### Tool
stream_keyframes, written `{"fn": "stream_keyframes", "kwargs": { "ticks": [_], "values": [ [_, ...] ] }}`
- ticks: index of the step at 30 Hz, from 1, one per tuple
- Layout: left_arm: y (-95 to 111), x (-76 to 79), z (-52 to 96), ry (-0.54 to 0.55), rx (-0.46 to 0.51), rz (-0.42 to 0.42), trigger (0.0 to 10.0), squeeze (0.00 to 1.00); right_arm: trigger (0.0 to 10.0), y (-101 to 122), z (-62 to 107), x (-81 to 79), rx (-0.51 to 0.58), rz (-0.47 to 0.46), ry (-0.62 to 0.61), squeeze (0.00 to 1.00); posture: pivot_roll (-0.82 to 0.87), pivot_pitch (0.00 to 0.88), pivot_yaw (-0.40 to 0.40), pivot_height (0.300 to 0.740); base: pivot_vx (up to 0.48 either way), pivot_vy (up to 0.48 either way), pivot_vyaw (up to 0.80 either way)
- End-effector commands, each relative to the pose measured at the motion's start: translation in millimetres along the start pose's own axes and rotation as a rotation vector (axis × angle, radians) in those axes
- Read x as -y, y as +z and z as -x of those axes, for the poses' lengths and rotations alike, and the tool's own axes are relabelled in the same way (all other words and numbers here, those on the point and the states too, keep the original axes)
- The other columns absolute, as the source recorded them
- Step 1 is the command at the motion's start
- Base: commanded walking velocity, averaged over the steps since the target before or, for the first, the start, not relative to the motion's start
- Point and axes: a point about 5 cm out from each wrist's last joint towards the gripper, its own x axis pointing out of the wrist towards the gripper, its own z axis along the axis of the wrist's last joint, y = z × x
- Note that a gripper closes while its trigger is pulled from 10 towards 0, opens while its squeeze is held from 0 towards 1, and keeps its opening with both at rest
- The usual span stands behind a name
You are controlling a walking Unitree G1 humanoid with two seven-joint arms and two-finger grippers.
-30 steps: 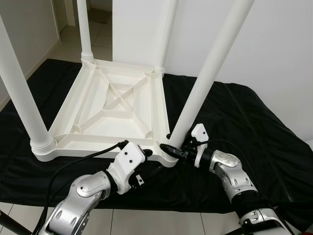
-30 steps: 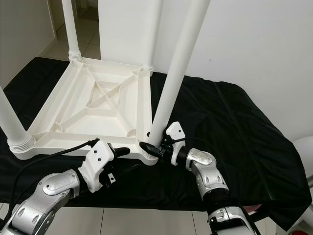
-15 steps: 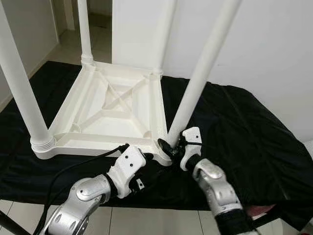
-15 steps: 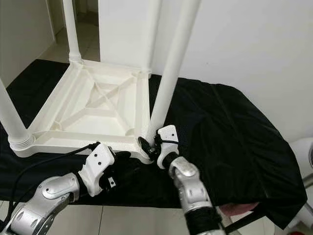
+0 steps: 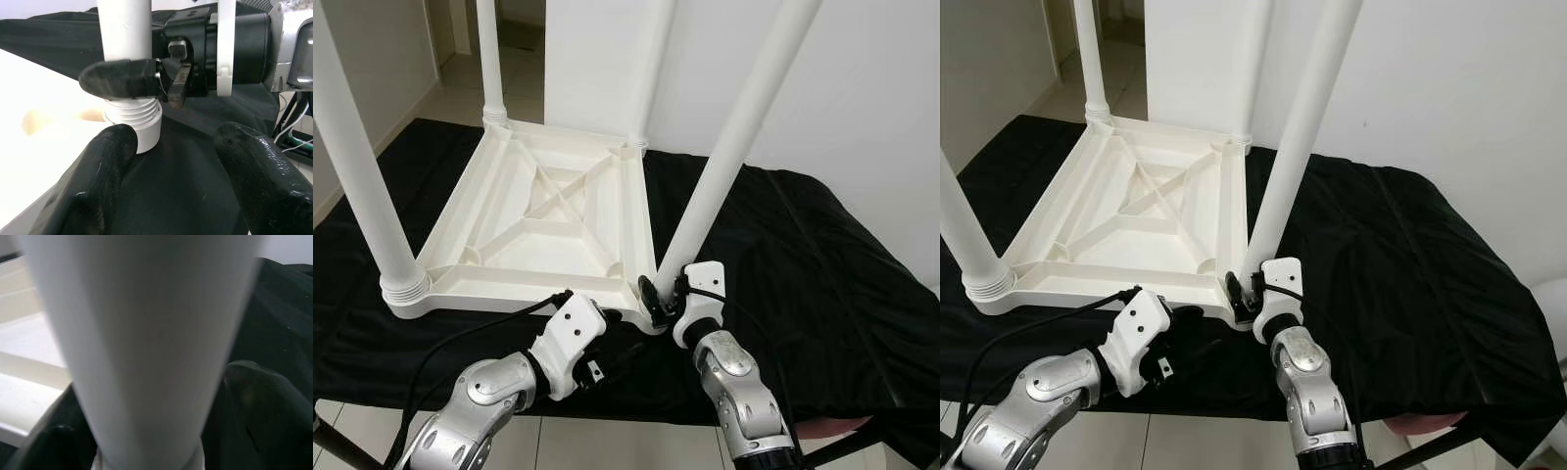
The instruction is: Building children table
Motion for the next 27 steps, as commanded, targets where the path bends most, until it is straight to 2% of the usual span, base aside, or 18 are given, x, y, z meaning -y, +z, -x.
{"fn": "stream_keyframes", "kwargs": {
  "ticks": [1, 2, 3, 4, 5, 7, 9, 15, 16, 17, 18, 19, 20, 21, 23, 27],
  "values": [
    [1, 4.2, -1.6, -0.023, -0.001, 0.005, 10.0, 0.0, 10.0, 6, 4.9, 14.6, 0.022, 0.003, -0.012, 1.0, 0.03, 0.0, -0.128, 0.74, 0.0, 0.0, 0.0],
    [1, 4.2, -1.6, -0.023, -0.001, 0.005, 10.0, 0.0, 10.0, 6, 4.9, 14.6, 0.022, 0.003, -0.012, 1.0, 0.03, 0.0, -0.128, 0.74, 0.0, 0.0, 0.0],
    [1, 3.7, -1.4, -0.024, -0.001, 0.005, 10.0, 0.0, 10.0, 8, 6.2, 21.3, 0.027, 0.02, 0.014, 0.06, 0.03, 0.0, -0.128, 0.74, 0.0, 0.0, 0.0],
    [2, 3.4, -1.3, -0.024, -0.002, 0.005, 10.0, 0.0, 10.0, 9, 7.8, 26.2, 0.022, 0.036, 0.029, 0.0, 0.02, 0.0, -0.126, 0.74, 0.0, 0.0, 0.0],
    [2, 3.4, -1.3, -0.024, -0.002, 0.005, 10.0, 0.0, 10.0, 9, 7.8, 26.2, 0.022, 0.036, 0.029, 0.0, 0.02, 0.0, -0.126, 0.74, 0.0, 0.0, 0.0],
    [1, 3.3, -0.7, -0.024, -0.004, 0.007, 10.0, 0.0, 10.0, 7, 9.5, 34.8, 0.001, 0.051, 0.113, 0.0, 0.02, 0.0, -0.12, 0.74, 0.0, 0.0, 0.0],
    [1, 3.9, -0.4, -0.03, -0.007, 0.008, 10.0, 0.0, 10.0, 7, 8.9, 40.4, 0.004, 0.104, 0.231, 0.0, 0.03, 0.0, -0.12, 0.74, 0.0, 0.0, 0.0],
    [1, 3.3, 0.1, -0.032, -0.01, 0.007, 10.0, 0.0, 10.0, 8, 7.0, 42.2, 0.001, 0.143, 0.364, 0.0, 0.03, 0.0, -0.12, 0.74, 0.0, 0.0, 0.0],
    [1, 2.3, -0.2, -0.03, -0.01, 0.007, 10.0, 0.0, 10.0, 8, 4.3, 42.5, -0.014, 0.164, 0.448, 0.0, 0.03, 0.0, -0.122, 0.74, 0.0, 0.0, 0.0],
    [1, 2.3, -0.2, -0.03, -0.01, 0.007, 10.0, 0.0, 10.0, 8, 4.3, 42.5, -0.014, 0.164, 0.448, 0.0, 0.03, 0.0, -0.122, 0.74, 0.0, 0.0, 0.0],
    [2, 1.5, -0.9, -0.027, -0.008, 0.005, 10.0, 0.0, 10.0, 6, 0.5, 42.6, -0.04, 0.183, 0.525, 0.0, 0.03, 0.0, -0.12, 0.74, 0.0, 0.0, 0.0],
    [2, 1.5, -0.9, -0.027, -0.008, 0.005, 10.0, 0.0, 10.0, 6, 0.5, 42.6, -0.04, 0.183, 0.525, 0.0, 0.03, 0.0, -0.12, 0.74, 0.0, 0.0, 0.0],
    [2, 0.6, -1.8, -0.025, -0.006, 0.004, 10.0, 0.0, 10.0, 4, -3.6, 42.8, -0.067, 0.193, 0.589, 0.0, 0.03, 0.0, -0.123, 0.74, 0.0, 0.0, 0.0],
    [2, 0.6, -1.8, -0.025, -0.006, 0.004, 10.0, 0.0, 10.0, 4, -3.6, 42.8, -0.067, 0.193, 0.589, 0.0, 0.03, 0.0, -0.123, 0.74, 0.0, 0.0, 0.0],
    [3, -0.3, -2.6, -0.022, -0.003, 0.002, 10.0, 0.0, 10.0, 3, -15.1, 40.4, -0.087, 0.223, 0.649, 0.0, 0.04, 0.0, -0.126, 0.74, 0.0, 0.0, 0.0],
    [4, -0.3, -2.5, -0.019, -0.001, 0.002, 10.0, 0.0, 10.0, 2, -21.2, 39.1, -0.095, 0.226, 0.677, 0.0, 0.05, 0.0, -0.129, 0.74, 0.0, 0.0, 0.0]
  ]
}}
